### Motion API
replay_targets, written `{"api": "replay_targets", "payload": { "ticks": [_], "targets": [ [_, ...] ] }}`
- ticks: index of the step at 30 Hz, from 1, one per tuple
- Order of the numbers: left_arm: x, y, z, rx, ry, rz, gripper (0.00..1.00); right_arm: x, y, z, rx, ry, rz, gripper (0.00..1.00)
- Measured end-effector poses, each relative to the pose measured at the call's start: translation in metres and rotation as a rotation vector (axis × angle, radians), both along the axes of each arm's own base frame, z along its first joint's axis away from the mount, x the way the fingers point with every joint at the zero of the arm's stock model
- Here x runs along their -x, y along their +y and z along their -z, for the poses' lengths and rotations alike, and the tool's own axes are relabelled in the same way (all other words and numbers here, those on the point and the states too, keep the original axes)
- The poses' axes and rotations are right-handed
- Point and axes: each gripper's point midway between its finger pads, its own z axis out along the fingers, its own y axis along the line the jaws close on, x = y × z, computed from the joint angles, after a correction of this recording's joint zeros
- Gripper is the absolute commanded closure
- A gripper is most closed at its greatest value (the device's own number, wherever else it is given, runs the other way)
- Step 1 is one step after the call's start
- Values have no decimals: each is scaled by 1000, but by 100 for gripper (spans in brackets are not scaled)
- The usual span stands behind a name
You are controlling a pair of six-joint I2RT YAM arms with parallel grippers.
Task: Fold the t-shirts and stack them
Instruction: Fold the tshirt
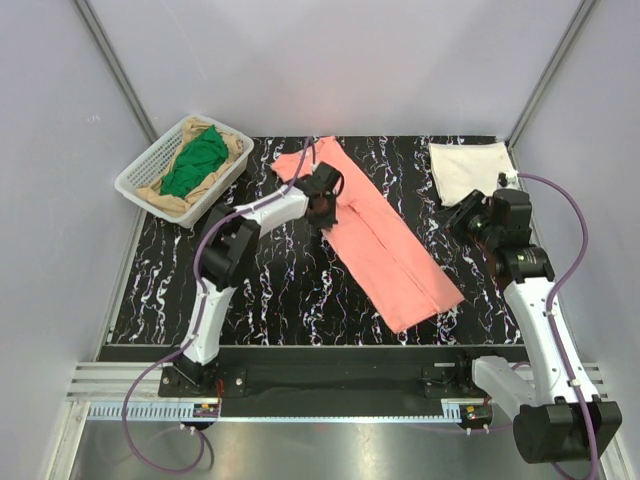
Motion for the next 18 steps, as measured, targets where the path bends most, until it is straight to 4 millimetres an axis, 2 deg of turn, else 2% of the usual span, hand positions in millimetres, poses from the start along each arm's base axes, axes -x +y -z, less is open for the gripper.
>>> {"api": "replay_targets", "payload": {
  "ticks": [2,5,7,9,11,13,16,18],
  "targets": [
    [-27,12,-1,-14,-25,-15,100,-3,0,2,0,-2,0,68],
    [-53,25,-6,-28,-54,-22,99,-10,0,11,5,14,-2,70],
    [-55,33,-12,-36,-59,-26,96,-14,0,26,10,55,-4,72],
    [-51,31,-22,-32,-66,-13,92,-14,0,49,13,118,-3,74],
    [-36,24,-37,-18,-76,14,91,-10,0,71,14,182,-1,75],
    [-11,13,-56,4,-86,54,91,-7,0,88,12,237,0,76],
    [41,-22,-93,103,-120,151,92,-6,1,100,7,279,-2,76],
    [81,-47,-110,191,-138,220,93,-5,2,103,5,288,-3,76]
  ]
}}
